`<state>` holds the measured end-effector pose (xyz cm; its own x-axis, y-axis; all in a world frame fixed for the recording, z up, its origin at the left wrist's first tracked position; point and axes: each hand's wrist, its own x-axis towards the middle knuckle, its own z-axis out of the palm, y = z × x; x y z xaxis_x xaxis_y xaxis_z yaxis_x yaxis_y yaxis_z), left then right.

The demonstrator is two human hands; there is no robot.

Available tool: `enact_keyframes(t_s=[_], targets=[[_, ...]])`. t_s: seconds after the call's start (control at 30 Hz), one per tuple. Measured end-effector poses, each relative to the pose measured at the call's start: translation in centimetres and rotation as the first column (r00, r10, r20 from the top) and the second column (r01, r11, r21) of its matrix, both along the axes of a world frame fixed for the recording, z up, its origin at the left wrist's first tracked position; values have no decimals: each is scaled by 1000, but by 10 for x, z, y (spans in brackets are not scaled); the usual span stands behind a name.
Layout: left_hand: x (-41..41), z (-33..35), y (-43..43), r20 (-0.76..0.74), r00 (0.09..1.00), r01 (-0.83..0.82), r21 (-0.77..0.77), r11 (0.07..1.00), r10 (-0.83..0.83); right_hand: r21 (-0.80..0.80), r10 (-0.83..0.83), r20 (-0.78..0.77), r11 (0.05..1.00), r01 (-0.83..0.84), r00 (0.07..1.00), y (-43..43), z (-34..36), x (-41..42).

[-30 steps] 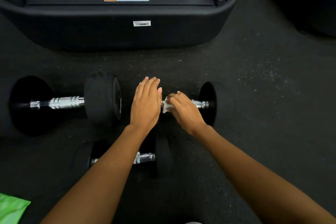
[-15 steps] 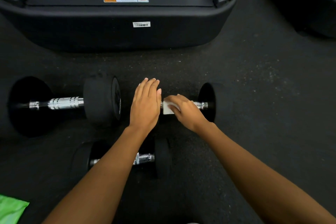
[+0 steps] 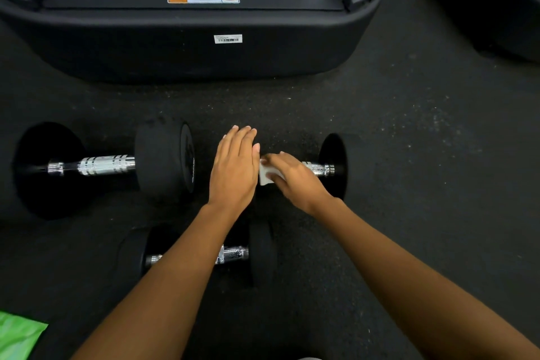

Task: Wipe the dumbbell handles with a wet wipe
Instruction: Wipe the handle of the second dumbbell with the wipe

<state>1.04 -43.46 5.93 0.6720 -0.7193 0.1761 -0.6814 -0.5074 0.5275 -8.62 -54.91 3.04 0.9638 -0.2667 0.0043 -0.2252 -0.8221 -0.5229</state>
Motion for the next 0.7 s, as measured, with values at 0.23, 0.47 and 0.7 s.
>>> enact_keyframes(t_s=[0.23, 0.47, 0.7], targets=[[0, -3, 0, 15, 1000, -5, 4, 1000, 5, -127, 0, 103, 992, 13, 995, 2, -6, -7], [2, -3, -2, 13, 1000, -3, 33, 999, 3, -242, 51, 106, 970, -24, 993, 12, -5, 13], [1, -1, -2, 18, 1000, -9, 24, 1000, 9, -356, 68, 117, 934, -22, 991, 5, -11, 2]])
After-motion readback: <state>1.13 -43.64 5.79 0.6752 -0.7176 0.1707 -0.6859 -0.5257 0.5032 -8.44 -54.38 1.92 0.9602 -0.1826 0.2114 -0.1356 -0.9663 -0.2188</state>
